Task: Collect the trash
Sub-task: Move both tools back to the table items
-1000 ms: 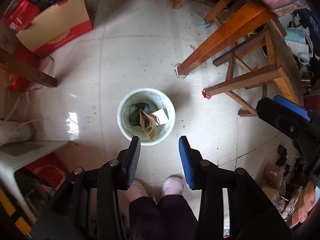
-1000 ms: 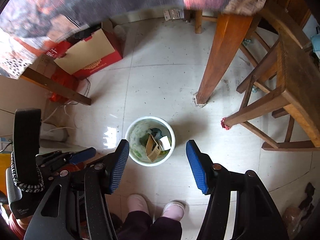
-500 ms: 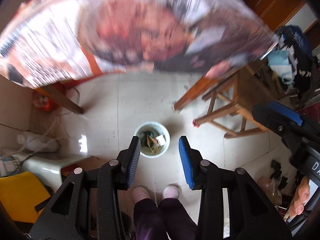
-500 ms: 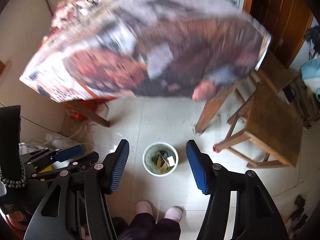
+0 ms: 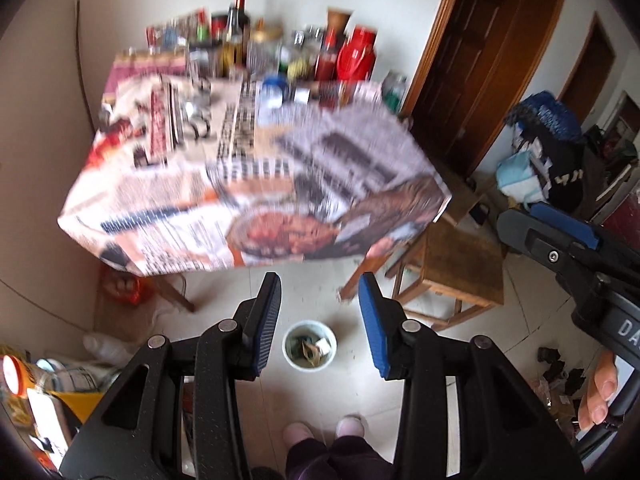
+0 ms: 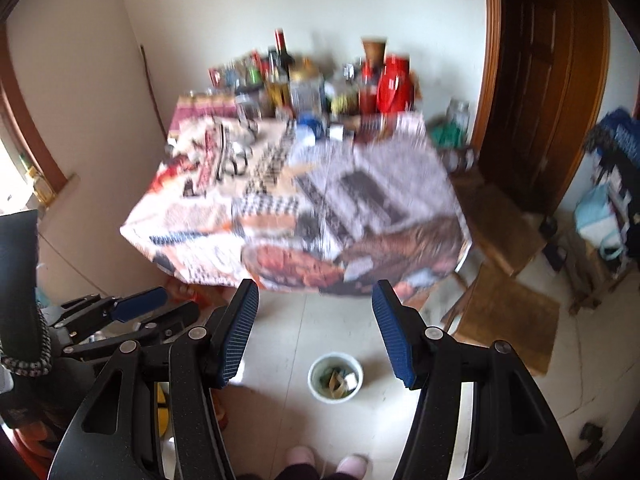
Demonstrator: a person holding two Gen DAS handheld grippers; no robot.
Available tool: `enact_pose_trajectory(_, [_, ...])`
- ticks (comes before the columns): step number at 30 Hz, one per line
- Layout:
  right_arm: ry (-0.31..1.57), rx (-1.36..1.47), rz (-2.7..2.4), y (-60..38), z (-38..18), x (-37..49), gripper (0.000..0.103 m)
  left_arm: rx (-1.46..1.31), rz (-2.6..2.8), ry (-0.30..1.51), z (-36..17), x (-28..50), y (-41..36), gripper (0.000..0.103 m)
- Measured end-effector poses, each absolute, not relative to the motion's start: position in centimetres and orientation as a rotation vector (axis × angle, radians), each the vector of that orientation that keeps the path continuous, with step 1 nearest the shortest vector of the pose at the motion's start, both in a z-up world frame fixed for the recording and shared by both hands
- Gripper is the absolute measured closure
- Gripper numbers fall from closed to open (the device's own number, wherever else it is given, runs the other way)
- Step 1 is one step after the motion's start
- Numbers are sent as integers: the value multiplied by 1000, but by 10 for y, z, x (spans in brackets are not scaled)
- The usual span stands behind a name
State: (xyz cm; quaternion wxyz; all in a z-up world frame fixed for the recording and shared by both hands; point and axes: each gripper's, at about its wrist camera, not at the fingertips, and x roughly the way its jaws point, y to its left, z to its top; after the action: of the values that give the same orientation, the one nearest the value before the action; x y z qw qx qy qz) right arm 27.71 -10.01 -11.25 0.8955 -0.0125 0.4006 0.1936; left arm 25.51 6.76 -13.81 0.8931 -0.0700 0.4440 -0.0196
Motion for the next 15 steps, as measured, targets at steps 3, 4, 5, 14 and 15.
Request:
enact_pose_trajectory(3, [762, -30, 386, -97, -84, 262, 47, -123, -46, 858, -105, 242, 73, 63])
enact_pose_trajectory(4, [748, -29, 388, -97, -79, 259, 47, -118, -48, 829, -91, 237, 76, 61])
enact_pose_trajectory(5, [721, -30, 387, -95, -71, 253, 46, -118, -49, 809, -83, 233, 78, 57])
enact_pose_trajectory(14, [583, 1, 346, -97, -37, 239, 22, -100, -12, 641, -29, 204, 96, 15])
enact_pose_trajectory(15, [576, 4, 346, -97, -35, 239, 19, -102, -6, 630, -27, 204, 98, 11])
